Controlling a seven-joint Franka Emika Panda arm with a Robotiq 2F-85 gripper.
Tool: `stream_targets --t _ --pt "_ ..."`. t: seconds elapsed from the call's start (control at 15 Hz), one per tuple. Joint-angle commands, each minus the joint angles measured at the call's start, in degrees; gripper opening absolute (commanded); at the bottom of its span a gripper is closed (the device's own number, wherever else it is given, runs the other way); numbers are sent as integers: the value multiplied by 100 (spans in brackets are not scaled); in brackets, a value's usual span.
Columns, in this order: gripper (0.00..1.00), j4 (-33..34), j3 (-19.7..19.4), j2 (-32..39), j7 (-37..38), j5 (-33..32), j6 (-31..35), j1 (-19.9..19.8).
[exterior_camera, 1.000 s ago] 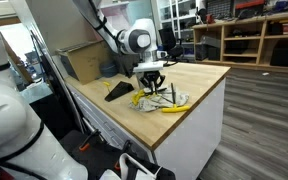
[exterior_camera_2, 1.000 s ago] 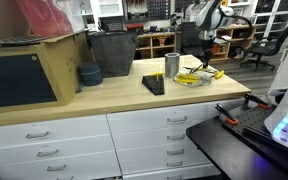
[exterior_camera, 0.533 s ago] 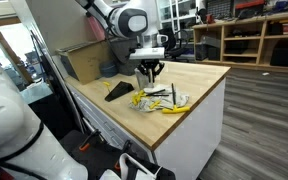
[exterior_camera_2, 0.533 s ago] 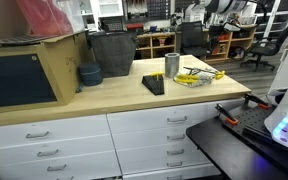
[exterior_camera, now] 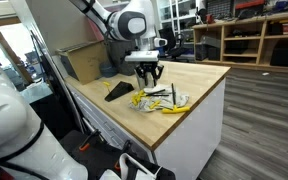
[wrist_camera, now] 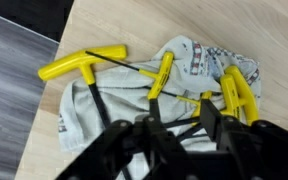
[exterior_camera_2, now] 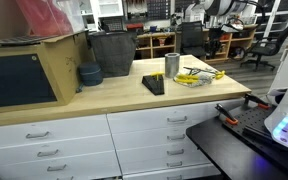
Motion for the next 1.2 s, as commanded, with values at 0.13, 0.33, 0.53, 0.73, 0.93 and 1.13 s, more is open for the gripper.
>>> stream_targets --t 0.13,0.33,0.53,0.73,0.93,1.13 --pt "92 336 -172 828 1690 -261 -90 82" --pt "100 396 -266 1039 2542 -187 1 84" --pt "100 476 -335 1131 3089 -186 -33 98" --pt "100 493 -306 1207 3277 -234 129 148" --pt "100 580 -249 1314 3230 -361 289 268" --pt "100 760 -183 1517 3130 -464 404 398"
